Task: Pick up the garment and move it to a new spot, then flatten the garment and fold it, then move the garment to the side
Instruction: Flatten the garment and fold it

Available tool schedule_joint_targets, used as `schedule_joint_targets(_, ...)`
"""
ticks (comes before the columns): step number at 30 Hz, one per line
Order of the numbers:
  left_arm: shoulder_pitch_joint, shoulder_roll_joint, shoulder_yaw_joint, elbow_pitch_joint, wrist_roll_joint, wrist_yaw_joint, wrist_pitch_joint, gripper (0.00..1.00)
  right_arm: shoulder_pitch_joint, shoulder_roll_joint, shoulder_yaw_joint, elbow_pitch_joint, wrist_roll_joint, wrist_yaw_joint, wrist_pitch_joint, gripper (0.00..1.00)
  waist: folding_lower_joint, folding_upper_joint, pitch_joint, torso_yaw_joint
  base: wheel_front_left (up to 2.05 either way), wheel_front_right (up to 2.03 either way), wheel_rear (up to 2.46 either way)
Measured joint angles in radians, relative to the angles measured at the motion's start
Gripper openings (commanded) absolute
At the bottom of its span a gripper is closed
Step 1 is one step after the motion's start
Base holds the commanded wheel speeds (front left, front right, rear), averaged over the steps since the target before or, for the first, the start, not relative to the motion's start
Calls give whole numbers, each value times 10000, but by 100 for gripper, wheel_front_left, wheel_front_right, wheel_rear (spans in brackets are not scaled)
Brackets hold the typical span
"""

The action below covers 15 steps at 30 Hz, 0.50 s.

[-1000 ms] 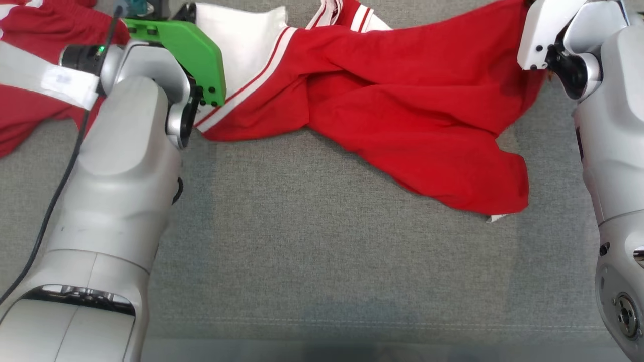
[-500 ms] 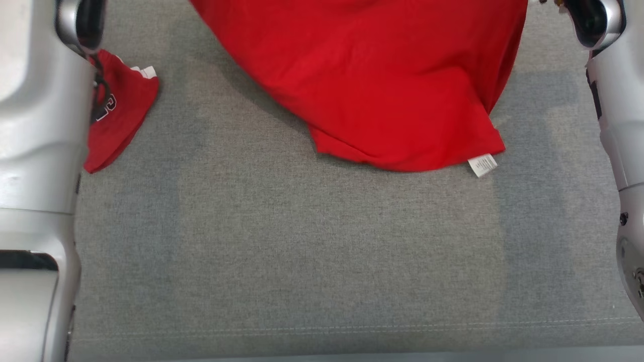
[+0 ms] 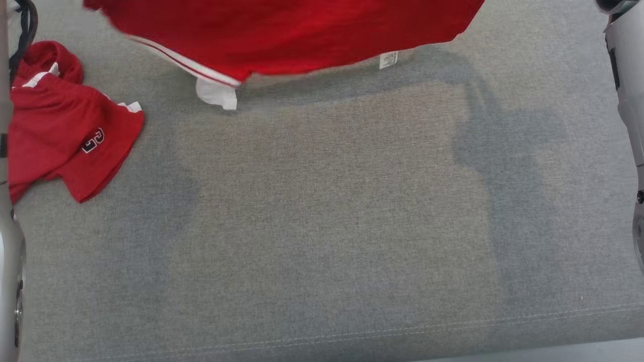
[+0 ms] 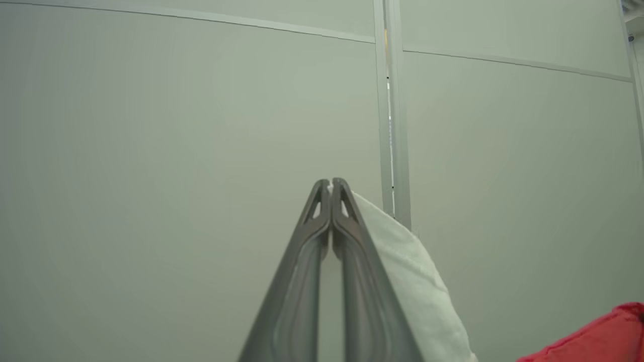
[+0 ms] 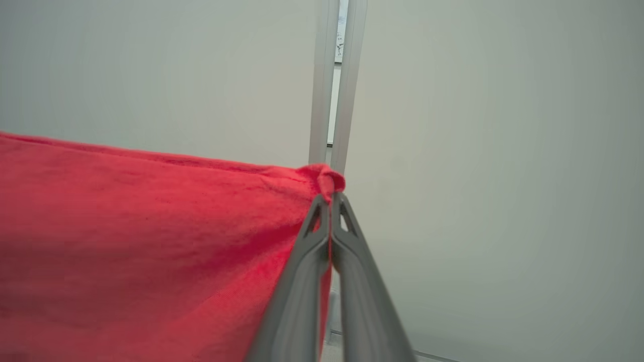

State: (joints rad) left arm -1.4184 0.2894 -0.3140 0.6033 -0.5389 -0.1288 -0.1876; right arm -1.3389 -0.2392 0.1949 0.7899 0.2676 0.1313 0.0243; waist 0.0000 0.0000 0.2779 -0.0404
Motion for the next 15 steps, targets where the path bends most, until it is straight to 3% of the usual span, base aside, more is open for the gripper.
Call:
schedule_joint_targets(8, -58, 75, 232, -161, -474, 144, 462, 0, -406, 8, 88, 169, 44, 0, 293, 0, 0, 0, 226, -325, 0, 0, 0)
schedule_joint_targets(15, -253, 163, 522, -495, -629, 272, -13, 0, -991, 155, -209, 334, -138, 0, 42, 0, 0, 0, 1191, -431, 0, 0, 0)
